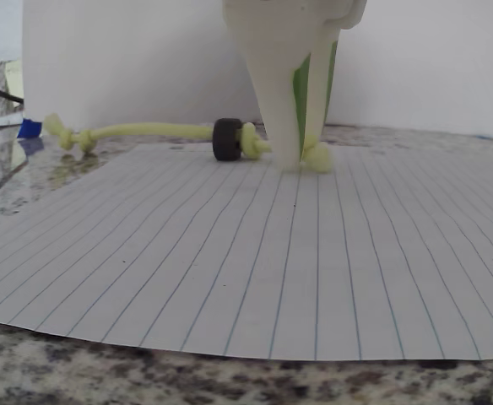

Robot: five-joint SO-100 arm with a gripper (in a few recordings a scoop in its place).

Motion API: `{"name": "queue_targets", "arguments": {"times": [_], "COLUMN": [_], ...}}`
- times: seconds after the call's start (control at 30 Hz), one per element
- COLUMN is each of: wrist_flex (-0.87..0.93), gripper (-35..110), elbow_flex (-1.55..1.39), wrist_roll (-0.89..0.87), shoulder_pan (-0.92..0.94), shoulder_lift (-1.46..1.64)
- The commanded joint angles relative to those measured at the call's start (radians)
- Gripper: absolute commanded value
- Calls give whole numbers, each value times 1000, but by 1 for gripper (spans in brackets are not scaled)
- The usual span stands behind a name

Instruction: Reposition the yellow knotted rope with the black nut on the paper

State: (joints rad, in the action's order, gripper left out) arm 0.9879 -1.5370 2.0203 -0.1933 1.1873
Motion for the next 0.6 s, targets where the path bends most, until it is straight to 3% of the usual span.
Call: {"name": "queue_targets", "arguments": {"times": [0.0,0.57], "wrist_flex": [-15,-34], "gripper": [32,24], "elbow_flex": [41,49], "wrist_roll": [9,9], "shoulder_pan": [-9,-3], "shoulder_lift": [8,-11]}}
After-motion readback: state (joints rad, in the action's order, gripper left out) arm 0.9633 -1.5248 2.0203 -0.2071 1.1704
